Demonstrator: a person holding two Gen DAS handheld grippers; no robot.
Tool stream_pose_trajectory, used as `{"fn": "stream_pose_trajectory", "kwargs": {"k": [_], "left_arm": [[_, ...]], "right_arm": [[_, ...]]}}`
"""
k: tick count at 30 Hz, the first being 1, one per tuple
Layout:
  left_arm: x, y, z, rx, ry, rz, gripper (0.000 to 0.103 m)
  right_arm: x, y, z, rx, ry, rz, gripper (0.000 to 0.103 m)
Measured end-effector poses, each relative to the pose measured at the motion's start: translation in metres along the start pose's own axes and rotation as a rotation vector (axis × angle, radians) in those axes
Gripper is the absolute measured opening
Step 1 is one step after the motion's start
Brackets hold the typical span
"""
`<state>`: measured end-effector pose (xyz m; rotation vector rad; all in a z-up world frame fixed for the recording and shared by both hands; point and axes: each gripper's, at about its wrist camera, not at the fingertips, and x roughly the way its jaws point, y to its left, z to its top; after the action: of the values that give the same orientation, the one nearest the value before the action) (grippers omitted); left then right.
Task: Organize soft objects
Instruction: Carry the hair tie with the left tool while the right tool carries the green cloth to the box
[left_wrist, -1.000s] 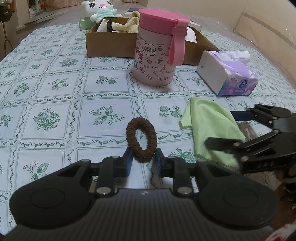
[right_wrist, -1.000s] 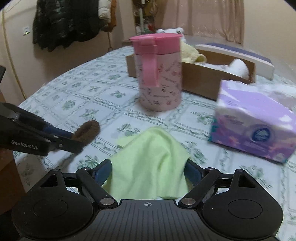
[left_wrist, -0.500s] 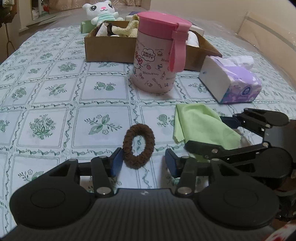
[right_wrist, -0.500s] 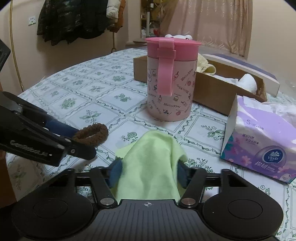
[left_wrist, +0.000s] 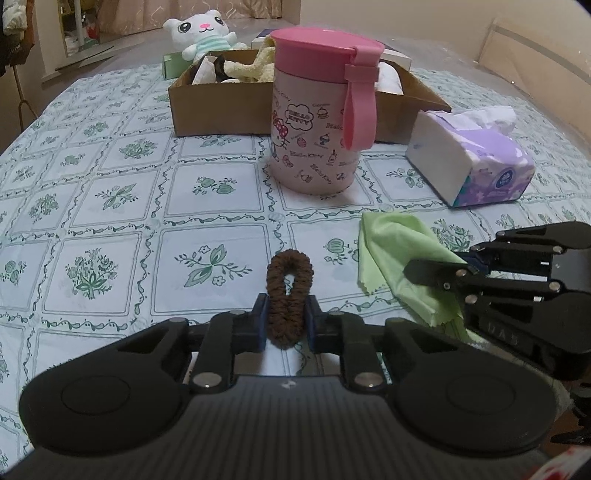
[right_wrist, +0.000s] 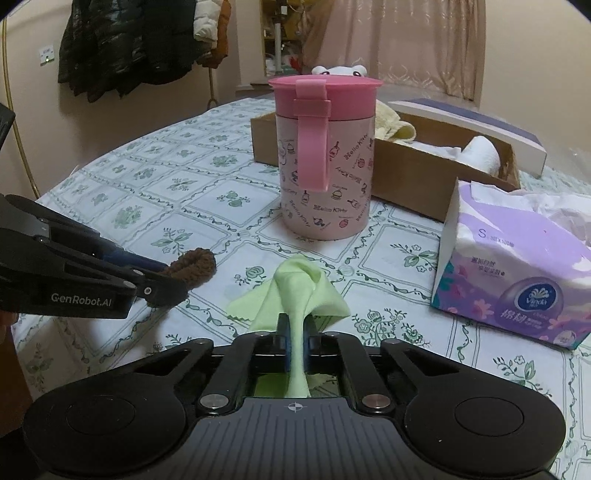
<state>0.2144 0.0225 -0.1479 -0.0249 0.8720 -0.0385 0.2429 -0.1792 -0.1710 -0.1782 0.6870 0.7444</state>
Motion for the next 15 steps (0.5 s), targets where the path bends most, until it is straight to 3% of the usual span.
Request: {"fn": "stream_pose_trajectory", "kwargs": {"k": [15], "left_arm": [[-0.016,-0.016,0.006,0.039,-0.034,-0.018,0.016]], "right_arm": [[-0.025,-0.009,-0.004,0.069,-0.018,-0.018,0.003]]}}
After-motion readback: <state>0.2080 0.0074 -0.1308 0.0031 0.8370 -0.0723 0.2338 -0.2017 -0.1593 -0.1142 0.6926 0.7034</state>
